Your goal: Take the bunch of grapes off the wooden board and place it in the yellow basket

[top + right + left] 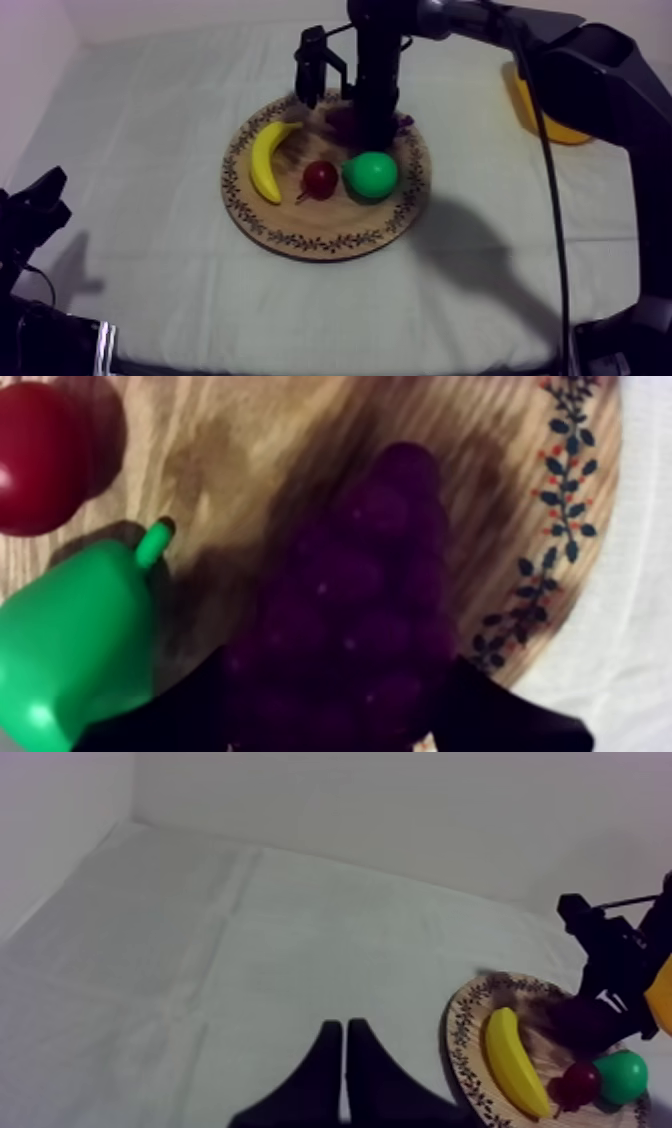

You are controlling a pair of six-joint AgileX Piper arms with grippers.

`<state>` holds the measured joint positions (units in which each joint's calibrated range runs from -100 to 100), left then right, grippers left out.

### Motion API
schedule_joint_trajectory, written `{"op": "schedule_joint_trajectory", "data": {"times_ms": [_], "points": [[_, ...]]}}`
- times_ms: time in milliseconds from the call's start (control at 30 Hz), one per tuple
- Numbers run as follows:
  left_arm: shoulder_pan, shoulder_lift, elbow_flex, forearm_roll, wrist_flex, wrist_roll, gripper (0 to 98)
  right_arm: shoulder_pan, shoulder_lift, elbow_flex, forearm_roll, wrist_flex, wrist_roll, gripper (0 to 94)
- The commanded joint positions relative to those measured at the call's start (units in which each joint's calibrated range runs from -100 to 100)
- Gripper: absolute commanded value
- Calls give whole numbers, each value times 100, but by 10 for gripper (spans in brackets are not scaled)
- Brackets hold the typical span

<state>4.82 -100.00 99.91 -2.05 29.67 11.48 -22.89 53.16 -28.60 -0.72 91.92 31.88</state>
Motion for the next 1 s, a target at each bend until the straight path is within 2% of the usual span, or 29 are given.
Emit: {"op": "schedule_joint_trajectory", "data": {"times_ms": [0,567,967], "points": [[0,0,-2,-2,0,2,1,1,-63,-15,-6,37,-16,267],[0,0,-2,-2,0,2,1,250,-1401,13,64,109,-104,214],[0,0,-2,-2,0,2,1,628,-2456,304,154,-142,-282,248]]}}
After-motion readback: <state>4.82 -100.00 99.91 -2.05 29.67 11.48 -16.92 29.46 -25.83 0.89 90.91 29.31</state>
